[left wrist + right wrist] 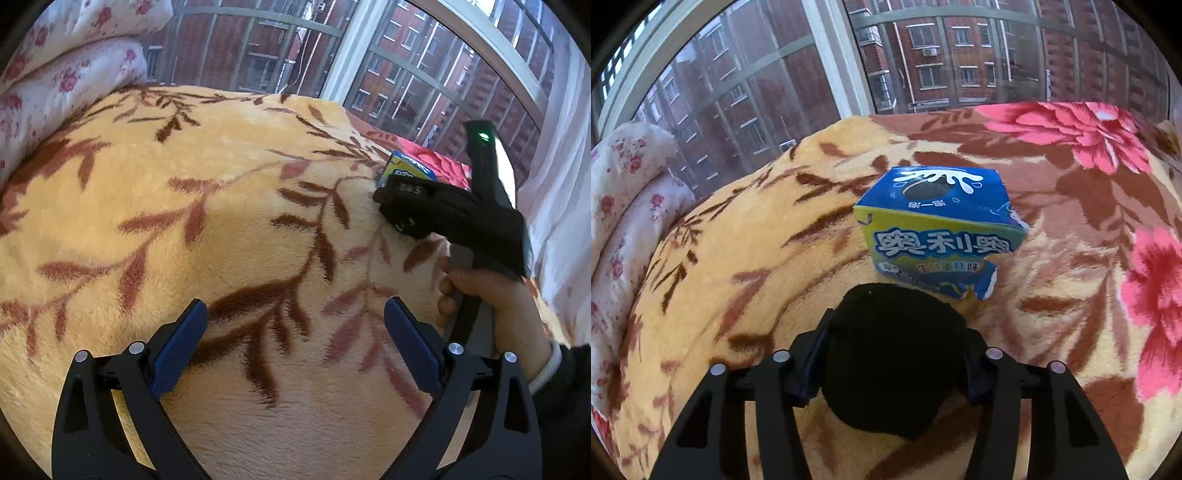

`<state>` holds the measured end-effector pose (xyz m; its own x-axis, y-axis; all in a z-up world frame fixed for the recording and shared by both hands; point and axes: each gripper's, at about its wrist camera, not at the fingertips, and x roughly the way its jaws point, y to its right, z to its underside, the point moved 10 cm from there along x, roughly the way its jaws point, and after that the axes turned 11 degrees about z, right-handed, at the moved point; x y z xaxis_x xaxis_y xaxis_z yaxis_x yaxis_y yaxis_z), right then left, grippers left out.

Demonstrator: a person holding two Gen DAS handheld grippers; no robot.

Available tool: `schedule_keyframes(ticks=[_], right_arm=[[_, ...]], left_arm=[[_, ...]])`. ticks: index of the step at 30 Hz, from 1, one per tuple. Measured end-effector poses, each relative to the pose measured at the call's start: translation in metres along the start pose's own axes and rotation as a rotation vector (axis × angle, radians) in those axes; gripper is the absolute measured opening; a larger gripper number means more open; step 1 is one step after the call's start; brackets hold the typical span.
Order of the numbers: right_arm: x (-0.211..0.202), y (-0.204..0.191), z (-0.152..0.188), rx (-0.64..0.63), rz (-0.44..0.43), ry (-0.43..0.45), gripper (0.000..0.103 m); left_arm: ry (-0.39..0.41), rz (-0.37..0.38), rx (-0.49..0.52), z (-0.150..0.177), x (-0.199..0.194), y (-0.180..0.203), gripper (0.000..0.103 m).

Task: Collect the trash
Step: 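Reach the right tool to the black ball and grasp it, then grasp the blue Oreo box with the left tool while the right tool holds the black ball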

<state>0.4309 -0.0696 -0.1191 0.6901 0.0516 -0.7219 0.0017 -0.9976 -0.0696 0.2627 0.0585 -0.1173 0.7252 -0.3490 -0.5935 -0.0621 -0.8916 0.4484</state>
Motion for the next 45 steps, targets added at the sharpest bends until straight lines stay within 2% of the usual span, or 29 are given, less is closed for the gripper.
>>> schedule_keyframes(ticks=[4, 8, 11, 15, 19, 21, 24, 27, 29, 33, 36, 38, 41, 45], right_arm=[[-0.029, 0.003, 0.011, -0.025, -0.057, 0.013, 0.054], [-0.066, 0.019, 0.027, -0.07, -0.099, 0.028, 0.054], [-0.096, 0.046, 0.043, -0.11, -0.093, 0.052, 0.055], [-0.127, 0.091, 0.065, -0.158, -0.043, 0.085, 0.055], [-0.145, 0.133, 0.081, -0.187, 0.023, 0.124, 0.055], [-0.147, 0.15, 0.084, -0.173, 0.037, 0.13, 0.055], [-0.148, 0.168, 0.087, -0.11, 0.006, 0.128, 0.055], [-0.148, 0.179, 0.088, -0.051, -0.022, 0.128, 0.055], [-0.145, 0.18, 0.091, -0.033, -0.039, 0.121, 0.055], [-0.14, 0.178, 0.095, -0.022, -0.068, 0.109, 0.055], [-0.139, 0.18, 0.095, -0.001, -0.085, 0.105, 0.055], [-0.138, 0.181, 0.095, 0.008, -0.095, 0.1, 0.055], [-0.136, 0.181, 0.097, 0.018, -0.108, 0.093, 0.055], [-0.132, 0.183, 0.099, 0.039, -0.12, 0.074, 0.055]], left_arm=[[-0.004, 0.014, -0.016, 0.0, 0.001, 0.0, 0.094], [-0.021, -0.004, -0.005, 0.002, 0.003, 0.001, 0.094], [-0.039, -0.007, -0.002, 0.003, 0.005, 0.001, 0.094], [-0.078, 0.029, 0.028, 0.002, 0.006, 0.013, 0.094], [-0.08, 0.05, 0.118, -0.022, 0.011, 0.048, 0.094], [-0.096, 0.06, 0.206, -0.039, 0.027, 0.073, 0.094], [-0.122, 0.078, 0.306, -0.056, 0.061, 0.109, 0.094], [-0.144, 0.105, 0.358, -0.068, 0.096, 0.134, 0.094], [-0.138, 0.119, 0.385, -0.073, 0.11, 0.143, 0.094], [-0.168, 0.079, 0.51, -0.074, 0.144, 0.153, 0.094], [-0.187, 0.048, 0.555, -0.074, 0.162, 0.149, 0.094], [-0.196, 0.041, 0.546, -0.078, 0.175, 0.144, 0.094], [-0.194, 0.048, 0.48, -0.09, 0.19, 0.132, 0.094], [-0.16, 0.045, 0.416, -0.105, 0.201, 0.121, 0.094]])
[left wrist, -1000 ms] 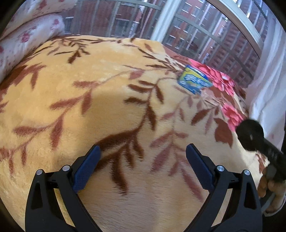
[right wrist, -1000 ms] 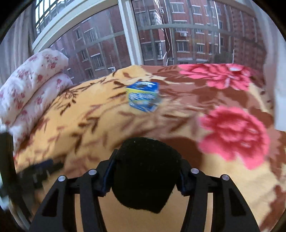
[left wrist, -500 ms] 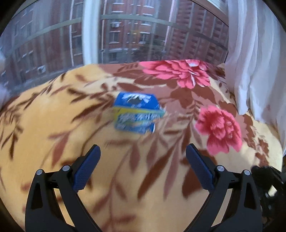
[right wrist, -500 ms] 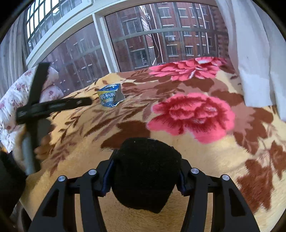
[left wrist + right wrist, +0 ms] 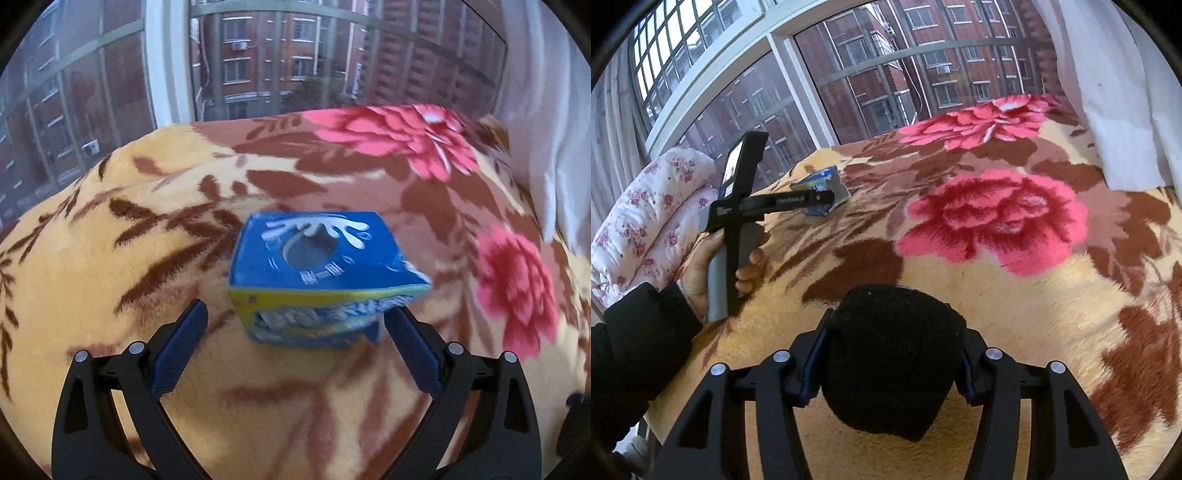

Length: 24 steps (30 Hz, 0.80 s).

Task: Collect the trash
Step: 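Grasp the blue Oreo box with the left tool while the right tool holds the black ball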

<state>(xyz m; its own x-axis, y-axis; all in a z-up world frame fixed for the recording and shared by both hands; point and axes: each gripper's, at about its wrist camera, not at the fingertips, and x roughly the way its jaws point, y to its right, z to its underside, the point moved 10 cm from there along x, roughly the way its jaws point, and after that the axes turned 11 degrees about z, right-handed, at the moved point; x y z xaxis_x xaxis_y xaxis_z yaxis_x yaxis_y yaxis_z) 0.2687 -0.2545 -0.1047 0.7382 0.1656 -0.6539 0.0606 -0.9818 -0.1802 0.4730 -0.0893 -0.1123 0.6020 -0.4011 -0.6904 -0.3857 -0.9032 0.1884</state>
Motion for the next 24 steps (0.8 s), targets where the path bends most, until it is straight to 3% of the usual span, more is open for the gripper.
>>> schedule_keyframes(ticks=[3, 4, 5, 10, 15, 24], right_arm=[[0.001, 0.003, 0.0, 0.02, -0.004, -0.005, 0.055], [0.001, 0.003, 0.0, 0.021, -0.003, -0.004, 0.055], [0.001, 0.003, 0.0, 0.02, -0.002, -0.003, 0.055], [0.0, 0.002, 0.0, 0.019, 0.002, 0.001, 0.055], [0.002, 0.005, -0.001, 0.028, 0.005, -0.003, 0.055], [-0.001, 0.005, -0.002, 0.018, 0.024, 0.015, 0.055]], left_arm=[[0.022, -0.003, 0.006, -0.004, 0.002, -0.001, 0.088], [0.022, -0.003, 0.016, -0.004, 0.003, 0.001, 0.081], [0.011, 0.011, 0.025, -0.003, 0.006, 0.003, 0.066], [0.002, -0.026, 0.073, -0.001, 0.008, 0.009, 0.065], [0.007, -0.023, 0.017, 0.003, -0.003, 0.007, 0.065], [0.084, -0.087, -0.028, 0.024, -0.079, 0.028, 0.065]])
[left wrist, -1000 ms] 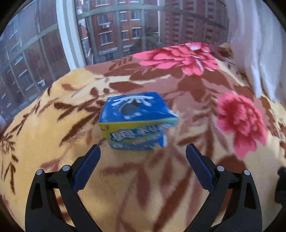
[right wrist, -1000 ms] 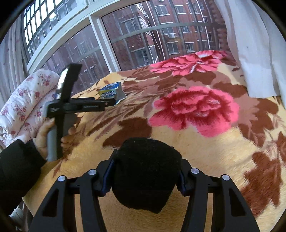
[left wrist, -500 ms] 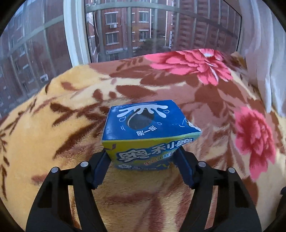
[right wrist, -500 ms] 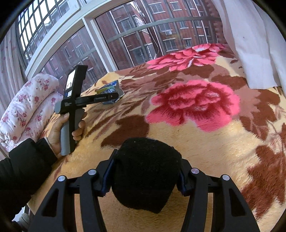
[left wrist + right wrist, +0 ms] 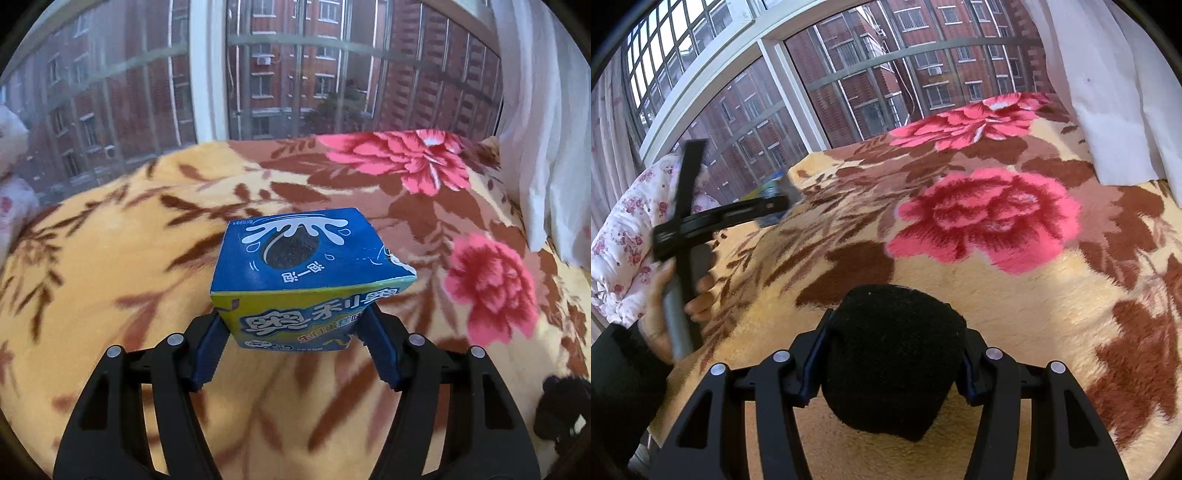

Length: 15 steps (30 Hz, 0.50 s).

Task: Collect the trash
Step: 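Grasp the blue Oreo box with the left tool while the right tool holds the black ball, then lower both tools over the orange bucket and open them to drop the box and ball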

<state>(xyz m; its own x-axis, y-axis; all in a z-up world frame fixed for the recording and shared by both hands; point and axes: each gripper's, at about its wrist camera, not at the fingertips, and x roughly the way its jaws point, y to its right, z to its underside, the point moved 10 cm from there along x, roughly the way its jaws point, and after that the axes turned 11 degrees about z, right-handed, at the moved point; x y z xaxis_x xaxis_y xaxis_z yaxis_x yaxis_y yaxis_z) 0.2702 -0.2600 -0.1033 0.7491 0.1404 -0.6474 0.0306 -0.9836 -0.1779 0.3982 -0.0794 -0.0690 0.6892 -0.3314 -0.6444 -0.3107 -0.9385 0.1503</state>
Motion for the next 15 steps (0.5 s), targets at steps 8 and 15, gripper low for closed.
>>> schedule_keyframes(ticks=[8, 15], right_arm=[[-0.028, -0.015, -0.002, -0.055, 0.031, 0.063, 0.055], [-0.089, -0.05, 0.011, -0.126, -0.015, 0.116, 0.055]], left_arm=[[0.062, -0.045, 0.013, 0.029, -0.084, 0.029, 0.065], [0.087, -0.05, -0.003, 0.074, -0.15, 0.045, 0.065]])
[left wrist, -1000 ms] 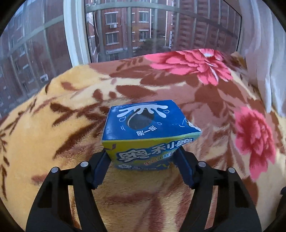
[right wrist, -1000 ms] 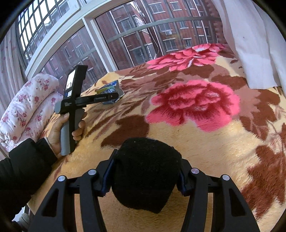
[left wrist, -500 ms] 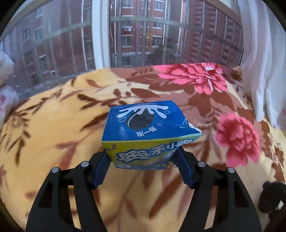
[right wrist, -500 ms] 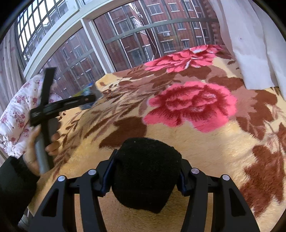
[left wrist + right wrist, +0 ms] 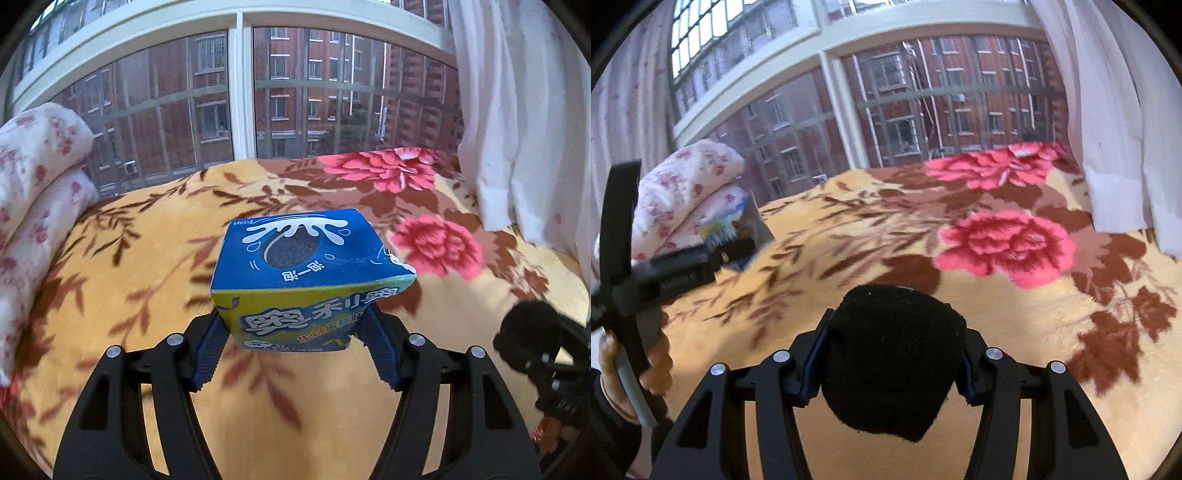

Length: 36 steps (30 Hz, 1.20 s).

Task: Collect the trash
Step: 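Lower both tools over the orange bucket and open them to drop the box and ball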

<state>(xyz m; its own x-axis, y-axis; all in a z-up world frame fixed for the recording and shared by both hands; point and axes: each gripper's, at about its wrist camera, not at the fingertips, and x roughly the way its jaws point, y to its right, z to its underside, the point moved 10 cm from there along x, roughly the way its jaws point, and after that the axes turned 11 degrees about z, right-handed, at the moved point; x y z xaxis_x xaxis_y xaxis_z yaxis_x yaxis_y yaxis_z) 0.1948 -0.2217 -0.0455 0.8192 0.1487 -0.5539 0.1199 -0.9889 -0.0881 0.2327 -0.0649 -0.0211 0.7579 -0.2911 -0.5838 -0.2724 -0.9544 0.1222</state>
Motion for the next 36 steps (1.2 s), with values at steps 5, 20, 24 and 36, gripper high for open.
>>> schedule_keyframes(ticks=[5, 20, 24, 36], right_arm=[[-0.052, -0.02, 0.009, -0.056, -0.039, 0.038, 0.055], [-0.164, -0.052, 0.122, -0.118, -0.187, -0.068, 0.056], [-0.172, -0.053, 0.156, -0.123, -0.195, -0.13, 0.056], [-0.137, -0.057, 0.24, -0.167, -0.188, -0.322, 0.056]], left_arm=[[0.01, 0.011, -0.011, 0.034, -0.049, -0.001, 0.065], [-0.017, 0.054, 0.062, 0.153, -0.154, 0.05, 0.066], [-0.052, 0.067, 0.078, 0.182, -0.163, 0.058, 0.066], [-0.38, 0.128, 0.024, 0.293, -0.115, 0.061, 0.066]])
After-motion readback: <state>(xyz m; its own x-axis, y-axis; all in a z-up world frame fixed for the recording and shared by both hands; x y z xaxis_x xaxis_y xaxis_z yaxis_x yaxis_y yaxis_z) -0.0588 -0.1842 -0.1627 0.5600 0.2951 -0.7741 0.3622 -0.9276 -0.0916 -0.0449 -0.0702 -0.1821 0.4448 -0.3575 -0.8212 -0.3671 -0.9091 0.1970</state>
